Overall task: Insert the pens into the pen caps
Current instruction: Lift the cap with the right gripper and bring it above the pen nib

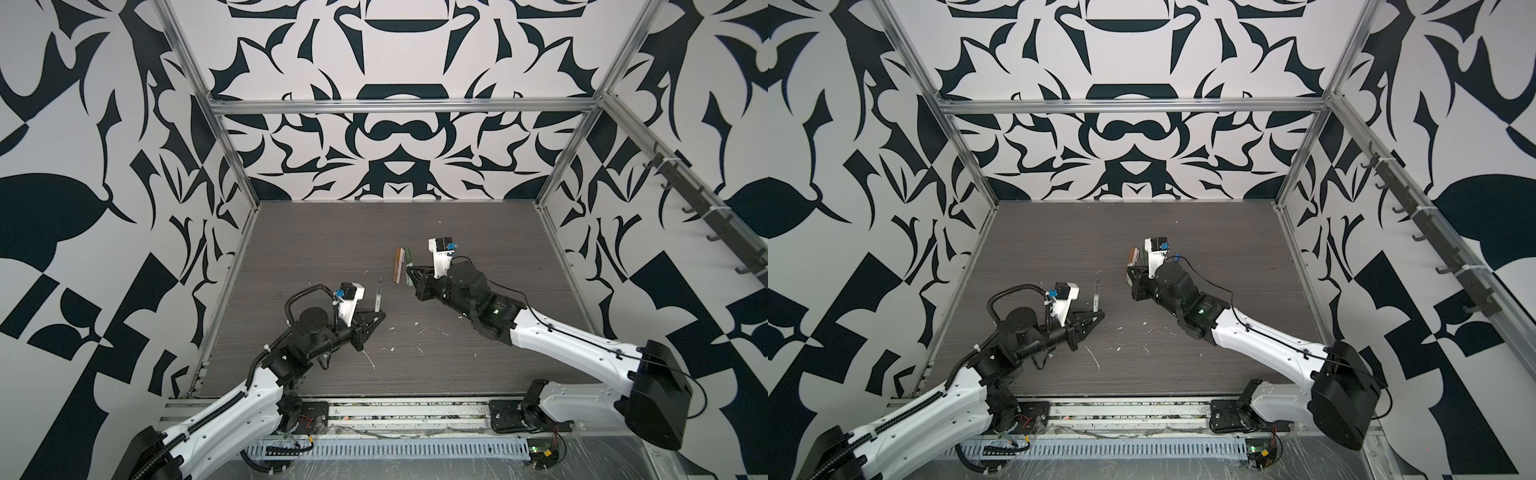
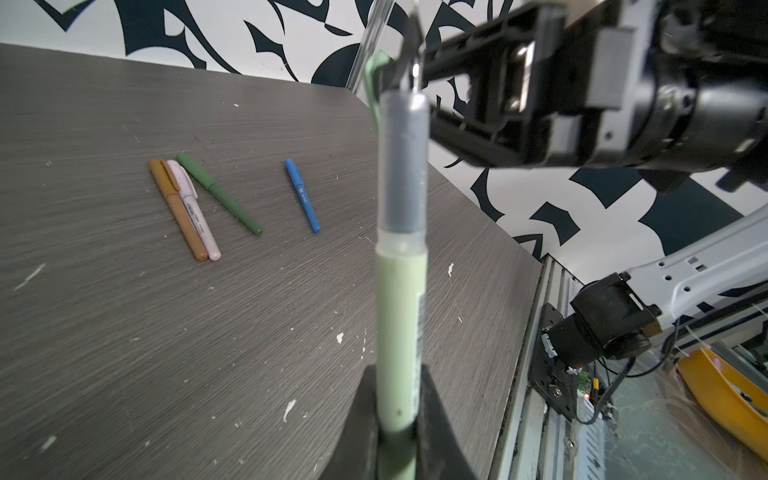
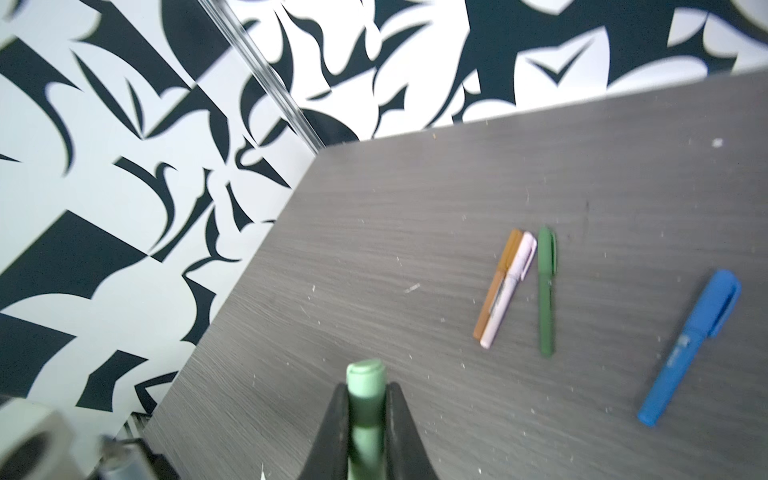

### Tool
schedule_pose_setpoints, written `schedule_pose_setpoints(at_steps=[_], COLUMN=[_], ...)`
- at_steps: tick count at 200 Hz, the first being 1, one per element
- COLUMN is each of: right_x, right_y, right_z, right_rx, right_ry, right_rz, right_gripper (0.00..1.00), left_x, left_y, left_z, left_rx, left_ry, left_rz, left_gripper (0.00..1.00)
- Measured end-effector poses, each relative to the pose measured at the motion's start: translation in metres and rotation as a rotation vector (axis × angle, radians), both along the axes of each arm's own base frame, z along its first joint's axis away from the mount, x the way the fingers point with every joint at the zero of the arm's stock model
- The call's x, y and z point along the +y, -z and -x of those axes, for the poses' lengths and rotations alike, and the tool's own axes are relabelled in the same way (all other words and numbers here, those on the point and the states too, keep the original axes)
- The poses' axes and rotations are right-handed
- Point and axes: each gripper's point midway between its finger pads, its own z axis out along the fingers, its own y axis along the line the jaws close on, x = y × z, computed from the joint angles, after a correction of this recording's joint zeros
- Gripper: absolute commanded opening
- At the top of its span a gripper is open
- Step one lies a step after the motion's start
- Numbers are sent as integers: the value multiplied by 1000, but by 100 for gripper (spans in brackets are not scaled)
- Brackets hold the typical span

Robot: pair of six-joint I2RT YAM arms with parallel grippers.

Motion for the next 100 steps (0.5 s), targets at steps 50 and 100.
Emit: schedule_pose_setpoints(at_steps=[50, 100], right_x=[-3, 6], right_y=[-63, -99], right_z=[3, 4], right_rx=[-180, -257], right_ry=[-15, -46], right_rz=[-39, -126], right_gripper=[7, 6], left_x=[-13, -28], left_y=[-3, -7], left_z=[0, 8], left_rx=[26, 27], left_ry=[46, 109], left_rz=[26, 35], left_gripper=[2, 1])
